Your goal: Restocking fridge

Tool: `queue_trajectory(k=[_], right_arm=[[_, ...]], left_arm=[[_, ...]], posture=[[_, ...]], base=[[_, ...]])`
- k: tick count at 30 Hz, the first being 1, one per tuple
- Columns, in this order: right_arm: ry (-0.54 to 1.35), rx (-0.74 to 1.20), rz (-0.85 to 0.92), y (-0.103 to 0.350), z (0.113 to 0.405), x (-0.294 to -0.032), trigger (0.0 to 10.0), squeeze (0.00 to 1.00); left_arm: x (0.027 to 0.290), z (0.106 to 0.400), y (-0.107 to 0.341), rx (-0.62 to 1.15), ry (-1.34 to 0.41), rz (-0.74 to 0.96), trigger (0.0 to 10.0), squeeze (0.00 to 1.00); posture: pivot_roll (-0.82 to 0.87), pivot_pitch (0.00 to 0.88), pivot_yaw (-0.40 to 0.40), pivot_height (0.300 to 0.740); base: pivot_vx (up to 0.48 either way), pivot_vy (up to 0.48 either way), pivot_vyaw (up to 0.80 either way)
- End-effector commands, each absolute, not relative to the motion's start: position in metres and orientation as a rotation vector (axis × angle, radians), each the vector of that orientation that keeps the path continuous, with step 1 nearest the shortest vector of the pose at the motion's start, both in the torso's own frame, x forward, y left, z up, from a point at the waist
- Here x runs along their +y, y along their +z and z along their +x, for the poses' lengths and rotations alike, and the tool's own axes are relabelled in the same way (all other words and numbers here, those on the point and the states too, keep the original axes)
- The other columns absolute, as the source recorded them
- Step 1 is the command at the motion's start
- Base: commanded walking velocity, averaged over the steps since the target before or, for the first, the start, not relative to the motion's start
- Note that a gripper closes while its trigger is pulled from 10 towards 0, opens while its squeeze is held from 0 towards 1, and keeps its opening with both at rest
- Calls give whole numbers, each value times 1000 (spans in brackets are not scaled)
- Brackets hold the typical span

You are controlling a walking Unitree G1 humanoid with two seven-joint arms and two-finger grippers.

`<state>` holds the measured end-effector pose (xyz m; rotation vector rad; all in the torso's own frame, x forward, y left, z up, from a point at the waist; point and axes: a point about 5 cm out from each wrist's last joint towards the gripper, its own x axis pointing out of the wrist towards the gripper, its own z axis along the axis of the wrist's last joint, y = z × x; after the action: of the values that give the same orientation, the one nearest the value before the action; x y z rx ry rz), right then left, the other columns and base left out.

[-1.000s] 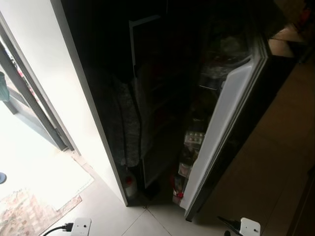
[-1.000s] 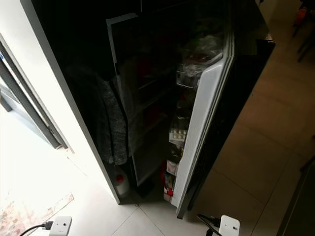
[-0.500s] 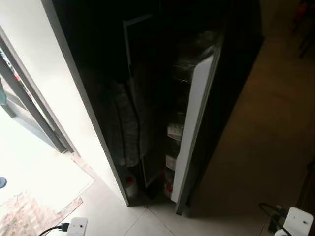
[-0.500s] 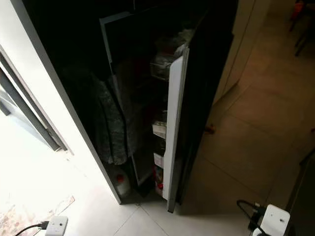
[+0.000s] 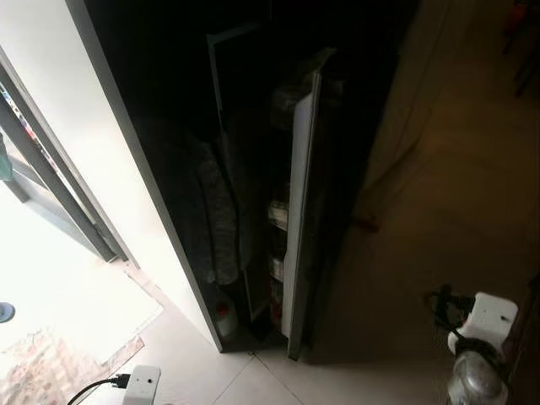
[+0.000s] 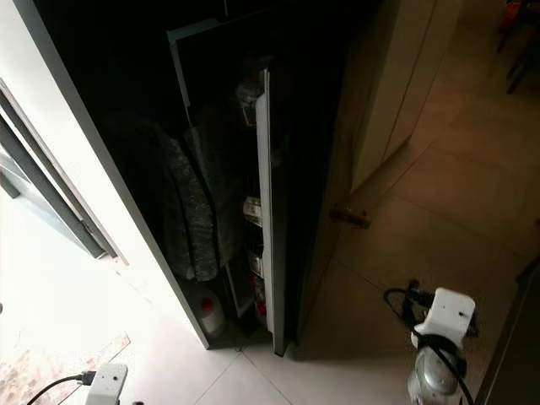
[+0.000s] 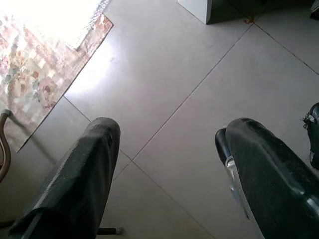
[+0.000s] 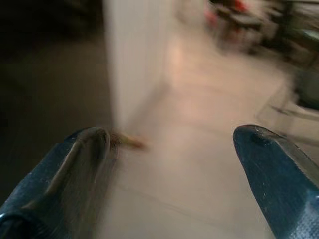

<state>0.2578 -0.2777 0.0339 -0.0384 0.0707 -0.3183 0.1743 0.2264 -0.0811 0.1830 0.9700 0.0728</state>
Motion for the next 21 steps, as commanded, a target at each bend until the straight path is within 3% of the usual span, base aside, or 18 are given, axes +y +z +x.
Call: queue_trajectory(k=[1, 8, 16, 21], right_arm=[[-194, 50, -52, 43, 268, -269, 10000, 0], [88, -39, -43, 79, 298, -248, 10000, 0], [203, -49, -55, 92, 311, -234, 10000, 0], [305, -52, -45, 99, 323, -207, 10000, 0]], left_arm=[[229, 171, -82, 995, 73, 183, 10000, 0], [229, 175, -81, 985, 78, 173, 10000, 0], [221, 183, -79, 969, 75, 159, 10000, 0], [215, 191, -76, 960, 72, 159, 10000, 0]], posture=[[-210, 0, 48, 740], [-199, 0, 40, 740], [-194, 0, 37, 740], [-188, 0, 36, 740]], base=[[0, 0, 0], [0, 0, 0], [0, 0, 0], [0, 0, 0]])
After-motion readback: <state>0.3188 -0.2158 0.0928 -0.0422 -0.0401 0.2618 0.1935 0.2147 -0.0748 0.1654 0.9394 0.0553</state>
